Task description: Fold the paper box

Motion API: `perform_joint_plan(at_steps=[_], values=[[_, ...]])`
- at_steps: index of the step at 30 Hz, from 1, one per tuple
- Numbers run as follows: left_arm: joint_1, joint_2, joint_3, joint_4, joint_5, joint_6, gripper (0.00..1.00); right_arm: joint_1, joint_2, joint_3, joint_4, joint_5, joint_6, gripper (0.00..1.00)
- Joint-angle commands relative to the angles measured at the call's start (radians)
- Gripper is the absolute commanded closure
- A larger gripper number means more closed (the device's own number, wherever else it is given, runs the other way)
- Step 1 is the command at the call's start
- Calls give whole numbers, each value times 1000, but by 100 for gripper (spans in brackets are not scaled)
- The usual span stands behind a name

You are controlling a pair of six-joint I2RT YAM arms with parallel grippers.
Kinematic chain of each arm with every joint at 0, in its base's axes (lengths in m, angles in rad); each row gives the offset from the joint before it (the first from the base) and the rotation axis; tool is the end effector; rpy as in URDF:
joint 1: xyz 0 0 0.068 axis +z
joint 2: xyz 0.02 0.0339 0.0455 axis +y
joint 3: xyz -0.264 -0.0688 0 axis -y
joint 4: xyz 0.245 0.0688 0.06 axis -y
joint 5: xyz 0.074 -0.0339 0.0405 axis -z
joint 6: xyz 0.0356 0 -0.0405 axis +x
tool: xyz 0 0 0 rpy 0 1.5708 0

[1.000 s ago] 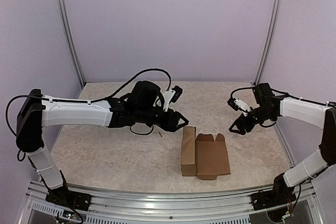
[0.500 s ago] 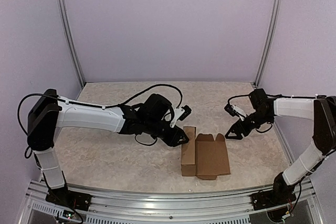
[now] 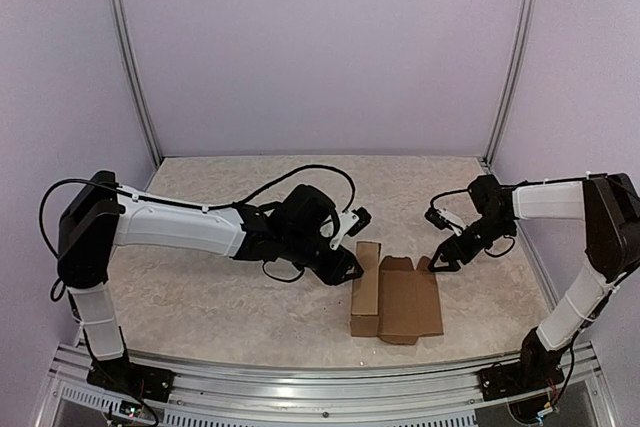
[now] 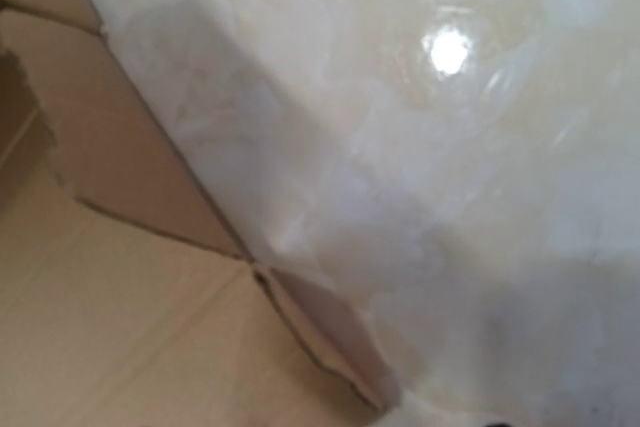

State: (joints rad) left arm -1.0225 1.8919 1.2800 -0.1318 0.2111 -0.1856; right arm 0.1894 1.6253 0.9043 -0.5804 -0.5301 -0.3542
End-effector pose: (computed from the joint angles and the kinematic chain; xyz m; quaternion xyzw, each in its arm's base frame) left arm 0.2117 -0.3610 0.1987 0.4087 0.8148 -0.3064 0.2741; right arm 0.2774 0.0715 0.1595 -0.2906 0.9118 0.2480 0.1505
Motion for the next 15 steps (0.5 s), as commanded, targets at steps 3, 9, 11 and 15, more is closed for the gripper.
perform_joint_plan(at_steps=[3, 9, 11, 15], values=[[-32, -72, 25, -46, -124, 43, 65, -11, -8, 20, -22, 42, 0, 31], [-46, -109, 33, -10, -54, 111, 66, -13, -63, 24, -52, 96, -24, 30], [-46, -86, 50, -11, -16, 126, 68, -13, -72, 27, -68, 111, -34, 30], [-48, -17, 71, -9, 50, 144, 71, -13, -90, 31, -93, 123, -40, 29]])
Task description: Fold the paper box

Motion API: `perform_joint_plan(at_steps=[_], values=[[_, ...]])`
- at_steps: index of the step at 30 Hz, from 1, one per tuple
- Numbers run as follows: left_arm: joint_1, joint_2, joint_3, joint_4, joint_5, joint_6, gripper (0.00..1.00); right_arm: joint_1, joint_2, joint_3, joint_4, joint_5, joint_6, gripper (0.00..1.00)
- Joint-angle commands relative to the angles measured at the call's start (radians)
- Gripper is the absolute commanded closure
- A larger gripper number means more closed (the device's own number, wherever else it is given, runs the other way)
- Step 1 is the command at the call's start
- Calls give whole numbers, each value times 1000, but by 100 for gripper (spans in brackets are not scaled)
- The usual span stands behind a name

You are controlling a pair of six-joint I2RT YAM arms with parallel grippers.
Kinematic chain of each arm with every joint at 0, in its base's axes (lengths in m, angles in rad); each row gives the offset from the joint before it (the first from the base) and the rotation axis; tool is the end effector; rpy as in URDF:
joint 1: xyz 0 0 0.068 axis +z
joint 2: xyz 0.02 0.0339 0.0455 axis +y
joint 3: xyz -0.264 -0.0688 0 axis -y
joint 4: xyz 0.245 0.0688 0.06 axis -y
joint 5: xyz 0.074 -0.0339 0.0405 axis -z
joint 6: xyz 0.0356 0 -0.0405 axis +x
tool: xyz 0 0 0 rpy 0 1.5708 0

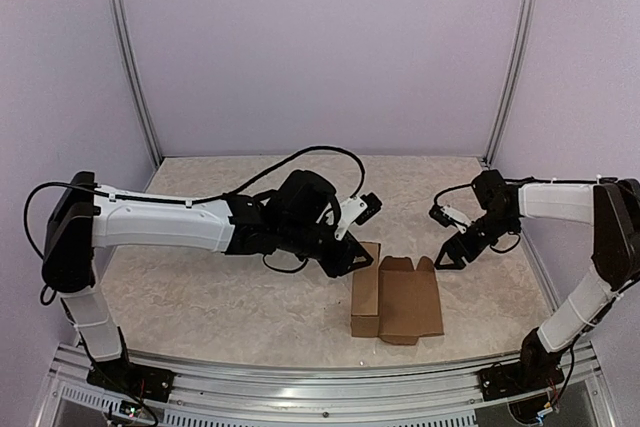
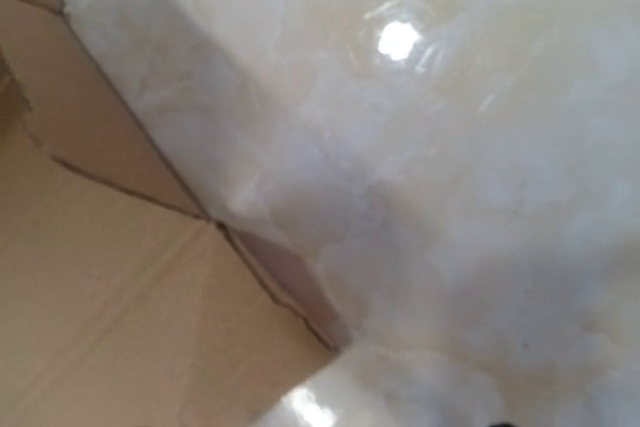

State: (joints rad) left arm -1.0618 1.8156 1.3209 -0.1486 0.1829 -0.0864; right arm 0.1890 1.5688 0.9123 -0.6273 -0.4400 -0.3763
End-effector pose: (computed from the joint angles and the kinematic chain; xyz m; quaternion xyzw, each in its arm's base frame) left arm 0.1967 -0.3658 0.2407 0.4534 0.7677 -0.3105 0.3297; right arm 0.2724 0.0675 0.1736 -0.2994 0.9188 0.2020 0.1591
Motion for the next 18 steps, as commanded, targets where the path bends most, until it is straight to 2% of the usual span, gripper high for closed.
perform_joint_plan(at_steps=[1, 3, 9, 18], values=[[-8, 78, 34, 5, 83, 47, 72, -13, -36, 27, -55, 35, -18, 29], [-9, 114, 38, -6, 75, 50, 72, -12, -37, 32, -73, 34, -21, 28], [-4, 154, -1, -7, 38, 44, 73, -13, 9, 52, -139, -3, -40, 15], [20, 161, -65, -30, -52, -27, 75, -10, 65, 73, -164, -29, -37, 11]])
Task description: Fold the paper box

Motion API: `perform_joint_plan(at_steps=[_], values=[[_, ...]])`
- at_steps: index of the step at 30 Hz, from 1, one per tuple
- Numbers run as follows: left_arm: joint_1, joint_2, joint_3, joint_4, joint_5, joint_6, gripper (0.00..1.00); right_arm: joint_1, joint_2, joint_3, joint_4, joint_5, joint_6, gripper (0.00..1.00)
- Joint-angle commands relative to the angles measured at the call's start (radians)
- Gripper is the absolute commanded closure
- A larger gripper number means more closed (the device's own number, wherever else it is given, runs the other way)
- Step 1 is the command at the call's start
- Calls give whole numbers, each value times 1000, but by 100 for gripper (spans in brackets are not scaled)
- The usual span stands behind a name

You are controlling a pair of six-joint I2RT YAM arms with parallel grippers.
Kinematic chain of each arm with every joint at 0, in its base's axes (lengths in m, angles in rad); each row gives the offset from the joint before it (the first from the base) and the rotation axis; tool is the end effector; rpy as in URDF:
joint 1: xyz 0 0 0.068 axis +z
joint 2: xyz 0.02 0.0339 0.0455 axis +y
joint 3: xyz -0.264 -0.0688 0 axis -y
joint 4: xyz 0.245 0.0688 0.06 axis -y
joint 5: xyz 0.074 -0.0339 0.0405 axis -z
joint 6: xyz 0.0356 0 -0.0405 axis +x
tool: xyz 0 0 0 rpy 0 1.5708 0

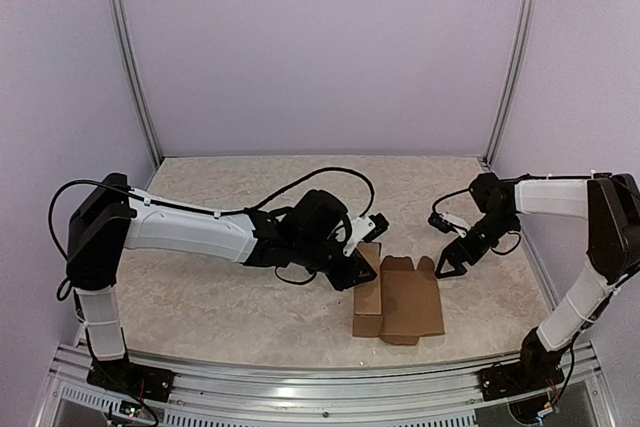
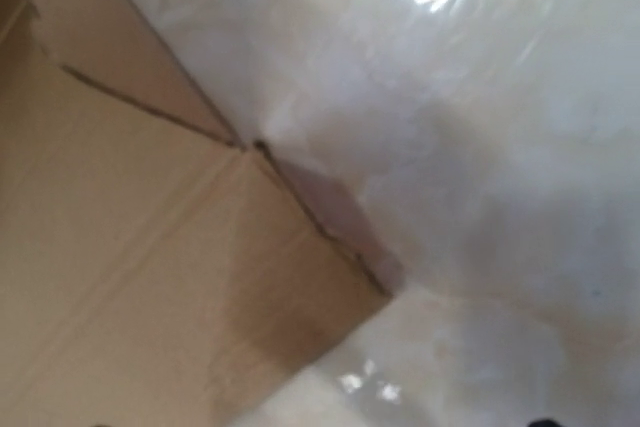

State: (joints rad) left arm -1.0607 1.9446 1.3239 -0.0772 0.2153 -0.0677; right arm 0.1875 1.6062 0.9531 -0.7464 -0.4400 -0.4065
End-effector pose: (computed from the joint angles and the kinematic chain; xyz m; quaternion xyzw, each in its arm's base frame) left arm 0.2052 -0.3824 0.1957 0.4691 0.7706 -0.3070 0.3031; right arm 0.2708 0.0668 0.1715 -0.3024 0.9243 0.2070 0.1067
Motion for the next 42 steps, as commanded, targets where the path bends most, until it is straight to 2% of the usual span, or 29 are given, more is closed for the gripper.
perform_joint_plan(at_steps=[1, 2, 3, 10, 15, 26, 30, 33, 36, 40, 42], values=[[21, 30, -81, -103, -94, -58, 75, -9, 33, 32, -46, -30, -4, 7], [24, 24, -95, -103, -102, -71, 76, -9, 37, 34, -46, -28, -1, 2], [27, 19, -110, -100, -110, -86, 76, -10, 41, 35, -44, -26, 1, 1], [40, -50, -229, -57, -174, -177, 77, -9, 85, 70, -49, -81, 11, 0], [49, -100, -311, -18, -212, -226, 76, -10, 59, 112, -64, -167, 8, 0], [55, -92, -377, 15, -206, -274, 76, -9, -192, 279, -170, -374, -61, 0], [53, -138, -386, 22, -233, -252, 72, -10, -293, 276, -134, -372, -50, 0], [45, -211, -392, 119, -223, -121, 59, -11, -354, 264, -93, -313, -23, 0], [45, -274, -355, 242, -119, 25, 47, -23, -412, 245, -45, -172, 37, 0], [70, -215, -178, 288, 8, 149, 43, -78, -467, 216, -29, 85, 118, 1], [73, -115, -42, 256, 69, 186, 43, -128, -465, 240, -85, 98, 77, 0]])
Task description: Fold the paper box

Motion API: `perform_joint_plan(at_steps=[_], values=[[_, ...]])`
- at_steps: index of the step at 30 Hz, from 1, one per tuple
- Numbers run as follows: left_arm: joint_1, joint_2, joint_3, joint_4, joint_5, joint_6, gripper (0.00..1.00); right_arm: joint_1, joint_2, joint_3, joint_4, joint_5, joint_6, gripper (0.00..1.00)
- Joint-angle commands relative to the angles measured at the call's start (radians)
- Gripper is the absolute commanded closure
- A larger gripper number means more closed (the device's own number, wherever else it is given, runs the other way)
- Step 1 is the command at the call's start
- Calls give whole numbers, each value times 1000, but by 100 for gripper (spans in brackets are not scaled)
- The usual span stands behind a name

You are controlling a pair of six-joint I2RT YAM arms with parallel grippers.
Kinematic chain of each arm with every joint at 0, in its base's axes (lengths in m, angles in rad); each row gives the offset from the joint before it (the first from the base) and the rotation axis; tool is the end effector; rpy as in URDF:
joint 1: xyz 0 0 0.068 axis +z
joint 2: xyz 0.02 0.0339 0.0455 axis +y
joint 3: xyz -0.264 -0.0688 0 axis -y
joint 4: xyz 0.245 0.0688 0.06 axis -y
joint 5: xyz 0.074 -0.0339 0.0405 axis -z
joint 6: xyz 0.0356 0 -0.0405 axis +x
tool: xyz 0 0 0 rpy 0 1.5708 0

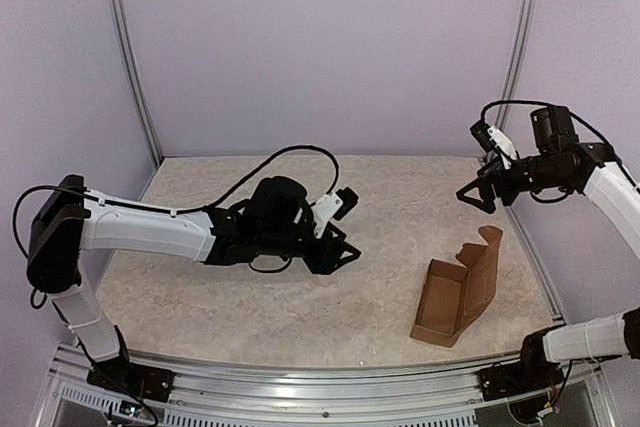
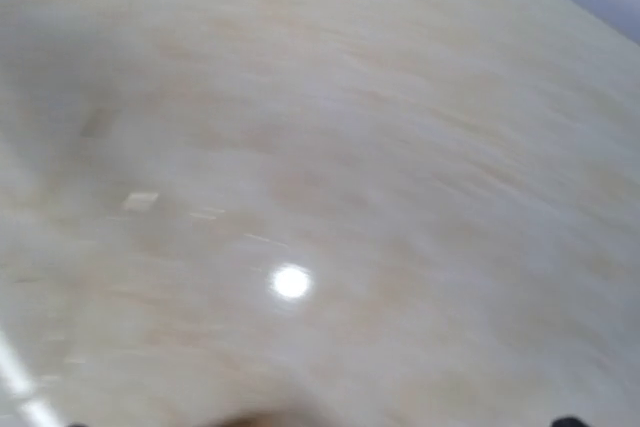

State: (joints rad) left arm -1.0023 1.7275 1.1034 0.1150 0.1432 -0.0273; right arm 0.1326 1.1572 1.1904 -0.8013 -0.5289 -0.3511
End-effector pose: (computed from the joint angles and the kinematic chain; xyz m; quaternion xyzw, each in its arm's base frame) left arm 0.2059 -0.3318 0.2265 0.4349 0.7430 -0.3023 0.4091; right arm 0.2277 0.0485 0.3506 -0.3119 0.8382 0.1981 0.4011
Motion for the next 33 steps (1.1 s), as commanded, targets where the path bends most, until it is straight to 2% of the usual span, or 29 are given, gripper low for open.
perform_joint_plan(at_steps=[1, 4, 9, 13, 17, 22, 33], values=[[14, 139, 241, 48, 171, 163, 43, -103, -20, 12, -55, 178, -3, 0], [14, 287, 415, 31, 264, 214, 42, -194, -64, 15, -93, 122, -22, 0], [28, 495, 643, 45, 454, 256, 42, -217, -56, 16, -247, 96, -100, 4], [20, 639, 853, 50, 553, 262, 41, -247, -122, -53, -237, 106, -106, 4], [5, 788, 1049, 37, 567, 241, 40, -251, -157, -85, -219, 129, -96, 3], [-16, 926, 1215, 50, 592, 208, 37, -254, -154, -86, -222, 131, -101, 3], [-70, 1119, 1391, 109, 545, 169, 40, -255, -143, -86, -227, 129, -107, 5]])
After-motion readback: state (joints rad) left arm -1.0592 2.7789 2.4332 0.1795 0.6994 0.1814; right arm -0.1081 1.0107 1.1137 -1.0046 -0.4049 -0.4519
